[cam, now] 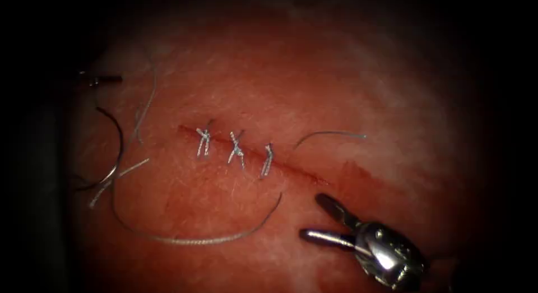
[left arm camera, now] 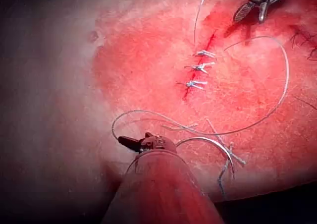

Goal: Wound Closure

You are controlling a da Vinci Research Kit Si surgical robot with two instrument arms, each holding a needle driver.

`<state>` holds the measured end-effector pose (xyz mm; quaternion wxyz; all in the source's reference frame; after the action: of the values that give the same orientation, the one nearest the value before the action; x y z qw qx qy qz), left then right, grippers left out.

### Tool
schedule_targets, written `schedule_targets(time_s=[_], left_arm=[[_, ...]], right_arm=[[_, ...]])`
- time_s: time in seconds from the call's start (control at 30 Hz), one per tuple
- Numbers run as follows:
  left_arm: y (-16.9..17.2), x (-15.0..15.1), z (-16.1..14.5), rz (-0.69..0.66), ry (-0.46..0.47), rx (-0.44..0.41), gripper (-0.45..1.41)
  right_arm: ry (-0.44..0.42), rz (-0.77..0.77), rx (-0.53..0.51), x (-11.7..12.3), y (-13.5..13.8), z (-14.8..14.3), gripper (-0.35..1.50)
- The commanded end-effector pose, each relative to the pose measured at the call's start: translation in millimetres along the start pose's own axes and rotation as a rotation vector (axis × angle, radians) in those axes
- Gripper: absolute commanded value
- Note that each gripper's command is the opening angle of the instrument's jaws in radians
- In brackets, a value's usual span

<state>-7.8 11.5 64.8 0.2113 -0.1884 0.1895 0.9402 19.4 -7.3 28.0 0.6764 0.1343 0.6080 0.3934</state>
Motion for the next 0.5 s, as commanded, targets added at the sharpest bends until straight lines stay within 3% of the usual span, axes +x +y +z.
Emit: schedule_targets(time_s=[0.03, 0.17, 0.37, 0.5], left_arm=[[1.3, -0.3, 0.3, 0.014, -0.003, -0.002, 0.27], [1.1, 0.0, 0.5, 0.081, -0.031, 0.028, 0.44], [2.3, 3.1, 0.2, 0.238, -0.016, 0.141, 0.34], [3.7, 5.0, 0.4, 0.359, -0.017, 0.152, 0.29]], right_arm=[[-0.002, 0.006, 0.003, -1.3, -1.1, 0.2, 1.16], [-0.002, 0.005, 0.006, -1.4, -1.2, 0.2, 1.14], [-0.008, 0.001, 0.014, -1.8, -1.3, 0.5, 1.11], [-0.007, 0.000, 0.018, -1.9, -1.3, 0.6, 1.11]])
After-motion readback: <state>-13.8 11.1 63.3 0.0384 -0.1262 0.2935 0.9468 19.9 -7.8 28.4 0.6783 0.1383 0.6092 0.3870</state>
